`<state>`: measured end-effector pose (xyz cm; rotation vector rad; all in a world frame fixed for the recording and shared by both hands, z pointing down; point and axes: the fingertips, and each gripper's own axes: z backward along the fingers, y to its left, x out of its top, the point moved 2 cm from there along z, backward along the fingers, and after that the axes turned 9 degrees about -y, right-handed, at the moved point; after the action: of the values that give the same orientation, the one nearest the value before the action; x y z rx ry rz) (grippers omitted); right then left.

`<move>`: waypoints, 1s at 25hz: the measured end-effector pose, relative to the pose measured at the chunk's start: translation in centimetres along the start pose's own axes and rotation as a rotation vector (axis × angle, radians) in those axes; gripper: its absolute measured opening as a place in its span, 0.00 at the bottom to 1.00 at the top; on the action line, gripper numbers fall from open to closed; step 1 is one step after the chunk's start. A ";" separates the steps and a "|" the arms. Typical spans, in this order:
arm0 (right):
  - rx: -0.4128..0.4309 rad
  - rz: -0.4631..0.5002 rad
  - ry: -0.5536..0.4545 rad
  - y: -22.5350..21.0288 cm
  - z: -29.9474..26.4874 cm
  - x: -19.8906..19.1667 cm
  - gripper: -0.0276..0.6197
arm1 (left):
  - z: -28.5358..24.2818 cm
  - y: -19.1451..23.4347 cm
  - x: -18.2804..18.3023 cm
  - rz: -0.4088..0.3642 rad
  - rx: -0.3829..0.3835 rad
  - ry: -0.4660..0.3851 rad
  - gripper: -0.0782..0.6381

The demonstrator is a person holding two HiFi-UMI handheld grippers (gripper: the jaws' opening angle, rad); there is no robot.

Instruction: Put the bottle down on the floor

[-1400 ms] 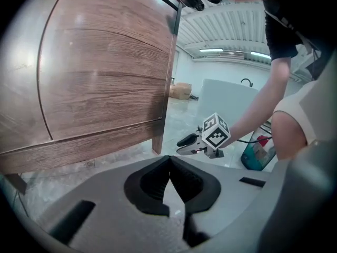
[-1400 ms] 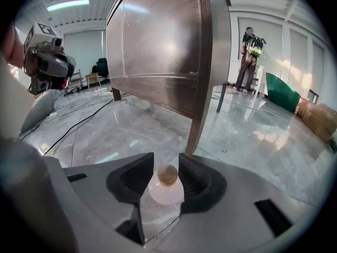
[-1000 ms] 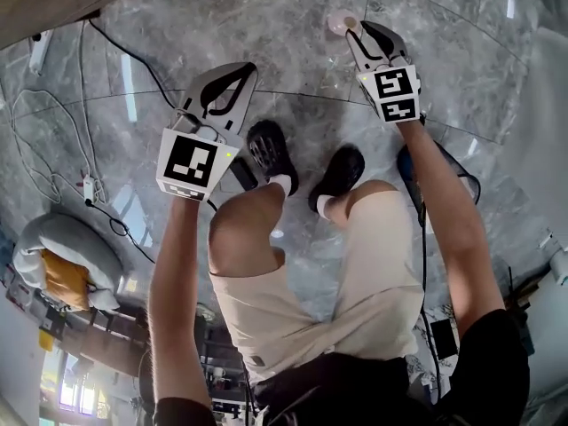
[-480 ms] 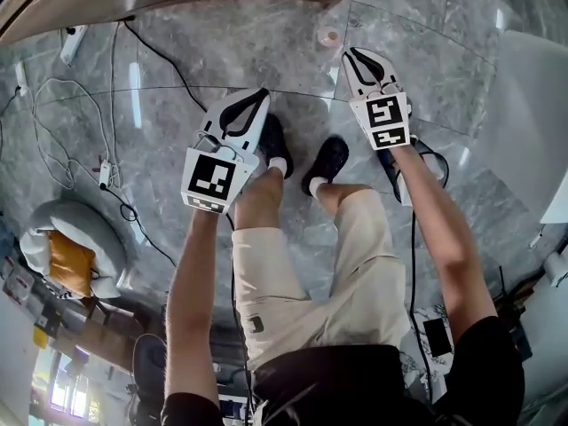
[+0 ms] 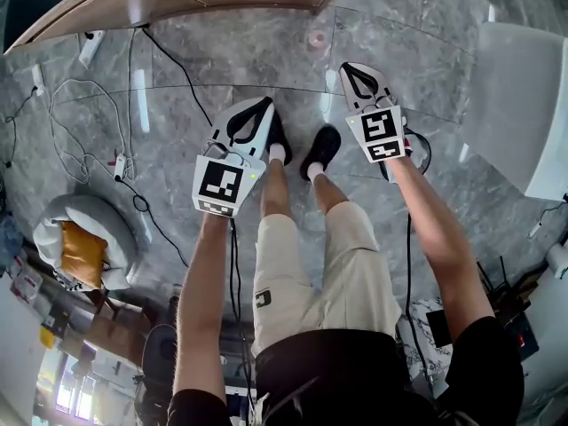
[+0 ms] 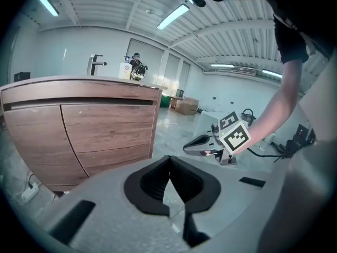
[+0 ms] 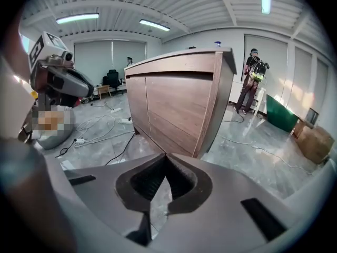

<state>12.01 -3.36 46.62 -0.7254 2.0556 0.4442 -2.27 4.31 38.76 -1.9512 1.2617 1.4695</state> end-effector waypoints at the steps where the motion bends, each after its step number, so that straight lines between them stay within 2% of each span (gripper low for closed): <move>1: 0.000 -0.003 -0.003 0.2 1.0 0.7 0.05 | 0.5 -0.7 0.7 0.001 0.000 -0.002 0.13; 5: -0.010 -0.012 -0.009 0.8 4.6 3.5 0.05 | 2.1 -3.0 3.4 0.006 0.006 -0.025 0.13; 11: -0.020 -0.054 -0.053 1.7 11.4 8.9 0.05 | 5.2 -6.2 7.6 0.055 0.036 -0.076 0.13; 19: -0.050 -0.074 -0.126 2.8 20.1 16.5 0.05 | 10.1 -10.3 13.7 -0.001 0.045 -0.107 0.13; 25: 0.013 -0.051 -0.160 2.1 24.6 21.8 0.05 | 12.2 -12.0 19.6 0.027 0.080 -0.177 0.13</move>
<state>16.55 4.78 15.04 -0.7099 1.8847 0.4454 1.80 11.28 14.04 -1.7184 1.2519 1.5426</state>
